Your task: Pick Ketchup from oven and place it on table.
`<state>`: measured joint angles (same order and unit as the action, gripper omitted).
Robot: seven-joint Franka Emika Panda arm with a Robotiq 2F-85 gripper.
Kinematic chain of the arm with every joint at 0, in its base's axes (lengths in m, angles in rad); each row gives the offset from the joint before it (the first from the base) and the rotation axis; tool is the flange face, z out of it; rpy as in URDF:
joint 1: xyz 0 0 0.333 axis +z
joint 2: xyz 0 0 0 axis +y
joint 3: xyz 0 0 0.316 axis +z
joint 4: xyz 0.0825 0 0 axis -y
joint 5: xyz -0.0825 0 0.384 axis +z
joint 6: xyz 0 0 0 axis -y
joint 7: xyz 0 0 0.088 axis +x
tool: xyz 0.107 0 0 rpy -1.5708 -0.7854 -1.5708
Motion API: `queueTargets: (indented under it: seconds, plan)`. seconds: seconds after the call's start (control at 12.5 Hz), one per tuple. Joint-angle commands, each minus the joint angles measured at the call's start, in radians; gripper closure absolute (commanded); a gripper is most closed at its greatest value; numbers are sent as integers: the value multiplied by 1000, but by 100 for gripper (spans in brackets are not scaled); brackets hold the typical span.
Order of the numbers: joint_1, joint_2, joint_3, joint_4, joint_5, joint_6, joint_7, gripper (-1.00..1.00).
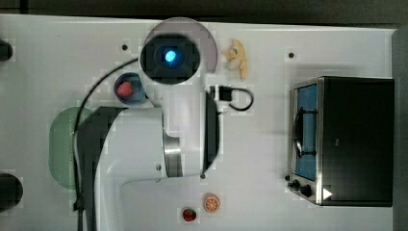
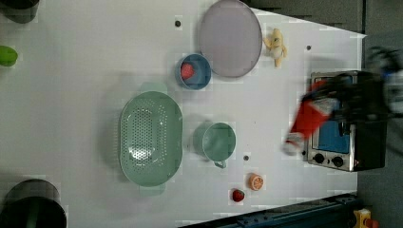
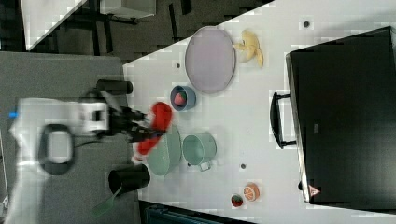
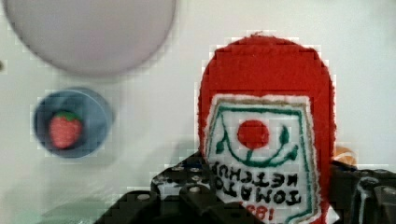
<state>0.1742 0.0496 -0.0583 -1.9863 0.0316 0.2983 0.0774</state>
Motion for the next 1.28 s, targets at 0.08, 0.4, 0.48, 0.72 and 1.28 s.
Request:
queueTargets:
  seconds: [0.08,0.4,0.48,0.72,1.28]
  plan:
    - [-55,25,-44,-133,1,172,103,-29]
    - [-56,161,-49,-272,1,460,103,-29]
    - [-56,199,-49,-278,1,513,103,-29]
    - [-56,280,-54,-286,1,583,103,-35]
    - [-55,170,-64,-262,2,619,106,-100]
